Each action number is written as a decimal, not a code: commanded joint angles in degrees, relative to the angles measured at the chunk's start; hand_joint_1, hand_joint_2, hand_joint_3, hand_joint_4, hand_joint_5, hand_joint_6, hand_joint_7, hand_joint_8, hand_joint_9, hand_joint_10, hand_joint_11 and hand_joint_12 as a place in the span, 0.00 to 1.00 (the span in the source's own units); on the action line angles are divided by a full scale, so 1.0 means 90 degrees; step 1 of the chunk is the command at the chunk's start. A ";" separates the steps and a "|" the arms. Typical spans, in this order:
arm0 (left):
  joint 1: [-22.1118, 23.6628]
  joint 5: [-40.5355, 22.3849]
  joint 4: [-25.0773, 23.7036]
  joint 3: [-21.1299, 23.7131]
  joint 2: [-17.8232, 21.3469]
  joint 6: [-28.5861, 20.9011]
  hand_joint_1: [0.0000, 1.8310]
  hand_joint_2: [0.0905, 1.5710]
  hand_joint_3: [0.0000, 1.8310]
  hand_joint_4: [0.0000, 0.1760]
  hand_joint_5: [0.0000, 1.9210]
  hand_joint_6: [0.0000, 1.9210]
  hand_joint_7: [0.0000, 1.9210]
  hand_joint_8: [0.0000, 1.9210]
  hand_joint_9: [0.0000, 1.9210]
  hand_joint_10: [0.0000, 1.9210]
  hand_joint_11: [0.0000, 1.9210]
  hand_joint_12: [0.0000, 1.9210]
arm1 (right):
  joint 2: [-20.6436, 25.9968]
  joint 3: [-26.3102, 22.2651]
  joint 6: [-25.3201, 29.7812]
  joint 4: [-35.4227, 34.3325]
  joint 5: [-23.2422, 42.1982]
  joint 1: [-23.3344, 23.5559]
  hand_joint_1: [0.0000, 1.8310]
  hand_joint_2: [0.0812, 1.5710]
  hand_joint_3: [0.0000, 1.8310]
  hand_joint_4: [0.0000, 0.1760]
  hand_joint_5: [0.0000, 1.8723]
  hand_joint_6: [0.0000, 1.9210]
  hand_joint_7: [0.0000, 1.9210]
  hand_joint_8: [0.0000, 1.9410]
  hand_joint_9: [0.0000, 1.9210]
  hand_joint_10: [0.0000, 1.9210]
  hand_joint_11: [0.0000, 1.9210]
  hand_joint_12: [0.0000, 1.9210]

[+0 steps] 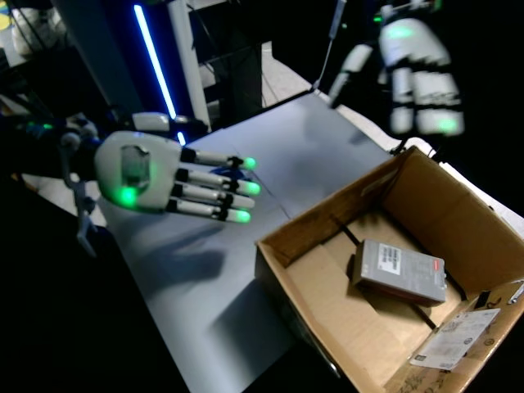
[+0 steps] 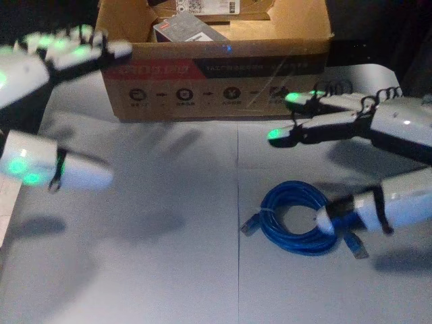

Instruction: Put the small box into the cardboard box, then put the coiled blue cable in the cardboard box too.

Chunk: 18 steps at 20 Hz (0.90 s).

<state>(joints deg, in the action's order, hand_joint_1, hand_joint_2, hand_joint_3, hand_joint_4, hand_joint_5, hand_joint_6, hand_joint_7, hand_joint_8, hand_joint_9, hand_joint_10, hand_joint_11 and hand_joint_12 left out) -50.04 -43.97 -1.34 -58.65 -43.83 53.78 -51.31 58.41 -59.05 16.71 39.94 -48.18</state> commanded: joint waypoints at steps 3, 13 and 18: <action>-0.0451 -0.1435 0.0343 0.0328 0.0212 -0.0007 0.27 0.48 0.00 1.00 0.00 0.00 0.00 0.00 0.00 0.00 0.01 0.00 | -0.0193 -0.0022 0.0030 0.0070 0.0706 -0.0010 0.44 0.46 0.00 1.00 0.00 0.00 0.00 0.00 0.00 0.00 0.00 0.00; -0.0795 -0.1564 0.0568 0.0451 0.0117 -0.0012 0.25 0.50 0.00 1.00 0.00 0.00 0.00 0.00 0.00 0.00 0.01 0.00 | -0.0906 0.0478 0.0029 0.0284 -0.0120 -0.0031 0.50 0.47 0.00 1.00 0.00 0.00 0.00 0.00 0.00 0.00 0.00 0.00; -0.0840 -0.1559 0.0615 0.0451 0.0060 -0.0028 0.24 0.51 0.00 1.00 0.01 0.00 0.00 0.00 0.00 0.00 0.00 0.00 | -0.1315 0.0845 0.0028 0.0302 -0.0546 -0.0016 0.52 0.49 0.01 1.00 0.00 0.00 0.00 0.00 0.00 0.00 0.00 0.00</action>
<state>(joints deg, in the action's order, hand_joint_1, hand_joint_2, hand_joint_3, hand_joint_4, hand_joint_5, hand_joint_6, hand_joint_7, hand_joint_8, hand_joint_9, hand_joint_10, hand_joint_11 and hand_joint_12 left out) -57.87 -51.29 3.51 -54.50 -42.94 53.80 -62.65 65.95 -59.11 20.34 30.61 -48.86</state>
